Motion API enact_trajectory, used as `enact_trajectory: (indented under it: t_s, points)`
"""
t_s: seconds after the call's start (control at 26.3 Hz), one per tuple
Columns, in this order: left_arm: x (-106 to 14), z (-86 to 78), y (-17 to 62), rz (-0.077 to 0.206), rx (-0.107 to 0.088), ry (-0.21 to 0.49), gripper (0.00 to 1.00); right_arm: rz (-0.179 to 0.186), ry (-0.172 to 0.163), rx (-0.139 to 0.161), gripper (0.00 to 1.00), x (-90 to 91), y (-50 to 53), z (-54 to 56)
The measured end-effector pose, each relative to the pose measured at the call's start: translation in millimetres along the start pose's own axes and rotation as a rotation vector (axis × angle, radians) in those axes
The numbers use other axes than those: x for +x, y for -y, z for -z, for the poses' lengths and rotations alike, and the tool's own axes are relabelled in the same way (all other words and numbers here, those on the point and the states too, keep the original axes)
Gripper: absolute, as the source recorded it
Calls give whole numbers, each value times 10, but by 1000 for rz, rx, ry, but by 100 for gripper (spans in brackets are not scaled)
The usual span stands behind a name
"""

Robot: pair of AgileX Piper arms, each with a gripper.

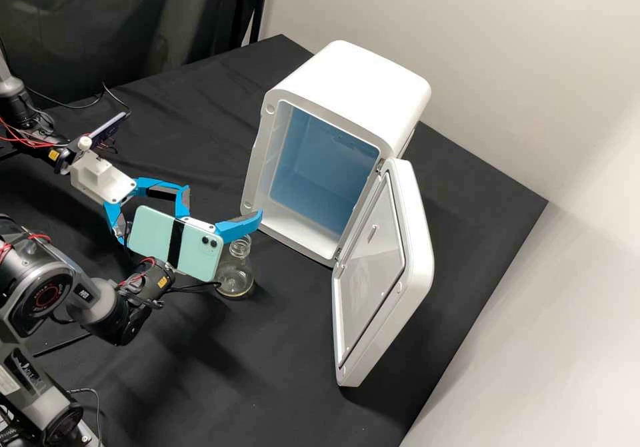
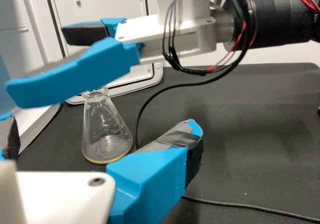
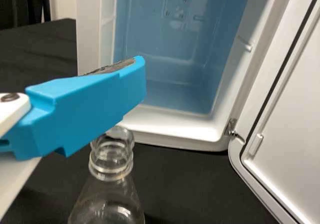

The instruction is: Place the flask in the incubator

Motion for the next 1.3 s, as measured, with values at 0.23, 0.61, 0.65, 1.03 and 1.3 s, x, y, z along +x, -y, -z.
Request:
enact_trajectory:
  t_s: [0.23,0.61,0.65,1.03,1.3]
  points:
    - [1,-7,1,0,0,2,100,28,16,-19,100,-108,18,-78]
    - [0,-8,-3,-1,1,3,100,51,54,-45,100,-270,19,-199]
    - [-2,-9,-10,-3,1,3,100,51,56,-48,100,-287,16,-204]
    - [-16,-26,-62,-23,5,8,100,105,72,-70,100,-393,38,-338]
    - [-24,-32,-92,-35,6,10,100,172,136,-10,100,-427,121,-534]
